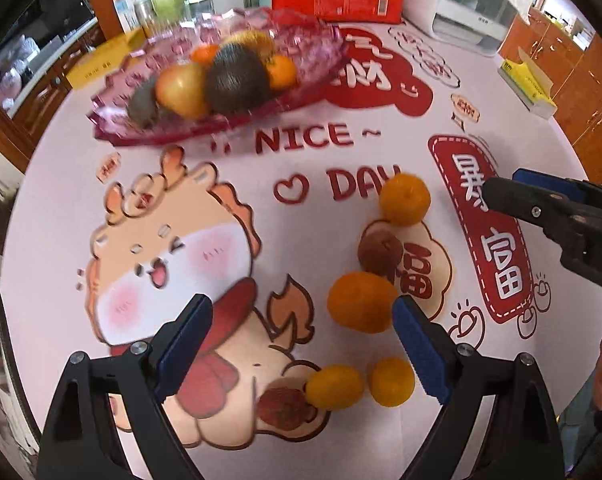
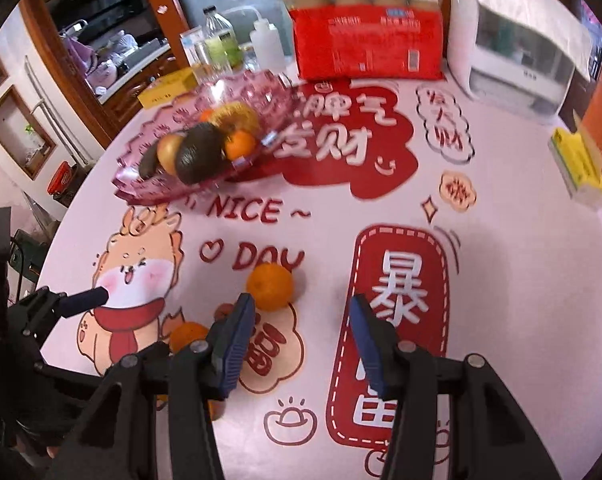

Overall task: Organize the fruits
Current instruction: 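Grasp a mandarin with the left tool while the right tool grasps another mandarin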

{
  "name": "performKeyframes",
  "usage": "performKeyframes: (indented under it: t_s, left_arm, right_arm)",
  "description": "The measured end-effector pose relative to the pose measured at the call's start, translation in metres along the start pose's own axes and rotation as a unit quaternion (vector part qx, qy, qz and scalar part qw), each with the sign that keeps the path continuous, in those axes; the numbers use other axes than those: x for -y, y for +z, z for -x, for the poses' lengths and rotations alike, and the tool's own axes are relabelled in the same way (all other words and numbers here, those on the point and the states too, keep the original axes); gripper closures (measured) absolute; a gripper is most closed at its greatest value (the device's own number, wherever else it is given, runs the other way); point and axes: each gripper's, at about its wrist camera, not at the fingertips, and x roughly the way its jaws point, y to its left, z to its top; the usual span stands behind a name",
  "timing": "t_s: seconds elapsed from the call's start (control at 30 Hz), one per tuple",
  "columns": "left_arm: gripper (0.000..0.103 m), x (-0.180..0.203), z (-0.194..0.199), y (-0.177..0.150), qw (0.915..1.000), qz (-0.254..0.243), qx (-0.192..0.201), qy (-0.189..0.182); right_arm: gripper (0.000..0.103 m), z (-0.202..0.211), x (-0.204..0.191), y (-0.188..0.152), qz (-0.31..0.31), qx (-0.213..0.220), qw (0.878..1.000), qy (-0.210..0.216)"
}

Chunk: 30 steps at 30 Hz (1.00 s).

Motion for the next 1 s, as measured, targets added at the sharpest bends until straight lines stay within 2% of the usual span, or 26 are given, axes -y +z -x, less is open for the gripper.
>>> performKeyframes:
  t_s: [0.13,0.27,0.33,0.43,0.57,0.8,0.93,1.0]
  left_arm:
    - [0.013,0.008,-0.013,-0.002,0.9999,-0.005,-0.009,-0.012]
    - [0.024,0.015,-0.023,-0.001,0.9996,-0.013,-0.016,-0.021]
    - [0.025,0.014,-0.026,0.000,0.9992,-0.009,-0.020,-0.033]
    - [0.039,0.011,-0.029,0.002,0.9971,0.002,-0.025,-0.072]
    - [0.057,0.013,-0.030,0.003,0.9940,0.002,-0.027,-0.106]
    - [0.060,0.009,-0.031,0.004,0.9919,0.008,-0.027,-0.124]
    - [0.060,-0.005,-0.026,0.004,0.9954,0.017,-0.015,-0.093]
    - [0.061,-0.016,-0.027,0.004,0.9952,0.032,-0.015,-0.092]
  right_arm:
    - [0.053,-0.015,0.002,-0.003,-0.009,-0.013,1.000,0.007]
    - [0.053,-0.029,0.000,-0.002,-0.011,-0.023,1.000,0.013]
    - [0.053,-0.034,0.000,0.000,-0.010,-0.027,0.999,0.015]
    - [0.053,-0.042,-0.002,0.003,-0.008,-0.033,0.999,0.021]
    - [0.053,-0.052,-0.008,0.007,-0.002,-0.040,0.999,0.030]
    - [0.053,-0.069,-0.016,0.013,0.008,-0.052,0.998,0.038]
    - [0.054,-0.079,-0.016,0.014,0.004,-0.060,0.997,0.041]
    - [0.061,-0.082,-0.015,0.014,0.001,-0.062,0.997,0.047]
